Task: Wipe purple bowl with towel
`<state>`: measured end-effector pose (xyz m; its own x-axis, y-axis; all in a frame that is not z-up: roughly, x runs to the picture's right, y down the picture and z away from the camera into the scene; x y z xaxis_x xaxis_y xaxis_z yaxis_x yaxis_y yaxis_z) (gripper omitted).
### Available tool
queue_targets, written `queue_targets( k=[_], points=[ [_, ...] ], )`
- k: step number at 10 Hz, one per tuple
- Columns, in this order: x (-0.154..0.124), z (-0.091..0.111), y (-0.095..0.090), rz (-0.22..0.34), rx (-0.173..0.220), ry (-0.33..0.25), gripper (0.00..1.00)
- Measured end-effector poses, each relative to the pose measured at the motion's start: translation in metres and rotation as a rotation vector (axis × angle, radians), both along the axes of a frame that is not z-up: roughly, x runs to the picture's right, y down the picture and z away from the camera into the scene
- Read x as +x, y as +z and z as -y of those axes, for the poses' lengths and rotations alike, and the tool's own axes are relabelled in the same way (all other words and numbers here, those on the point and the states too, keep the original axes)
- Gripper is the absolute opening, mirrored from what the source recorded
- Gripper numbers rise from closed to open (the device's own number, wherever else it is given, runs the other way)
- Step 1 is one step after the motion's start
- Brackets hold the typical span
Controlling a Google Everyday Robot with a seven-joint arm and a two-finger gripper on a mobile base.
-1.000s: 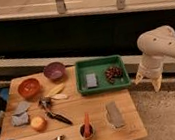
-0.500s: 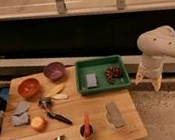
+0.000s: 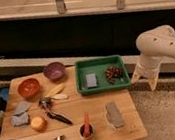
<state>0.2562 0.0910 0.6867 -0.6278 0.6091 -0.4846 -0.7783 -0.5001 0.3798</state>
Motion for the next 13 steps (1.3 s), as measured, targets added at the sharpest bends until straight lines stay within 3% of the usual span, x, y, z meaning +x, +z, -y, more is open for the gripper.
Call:
queue_targets(
  k=[4,9,11,13],
  points=[
    [-0.098,0.026,-0.002,0.180,0.062,-0.045,0.65],
    [-0.101,0.026,-0.003,0.189,0.063,-0.051,0.65],
    [-0.102,0.038,0.001,0.212,0.103,-0.064,0.65],
    [-0.127,0.053,0.005,0.260,0.142,-0.108,0.65]
  ],
)
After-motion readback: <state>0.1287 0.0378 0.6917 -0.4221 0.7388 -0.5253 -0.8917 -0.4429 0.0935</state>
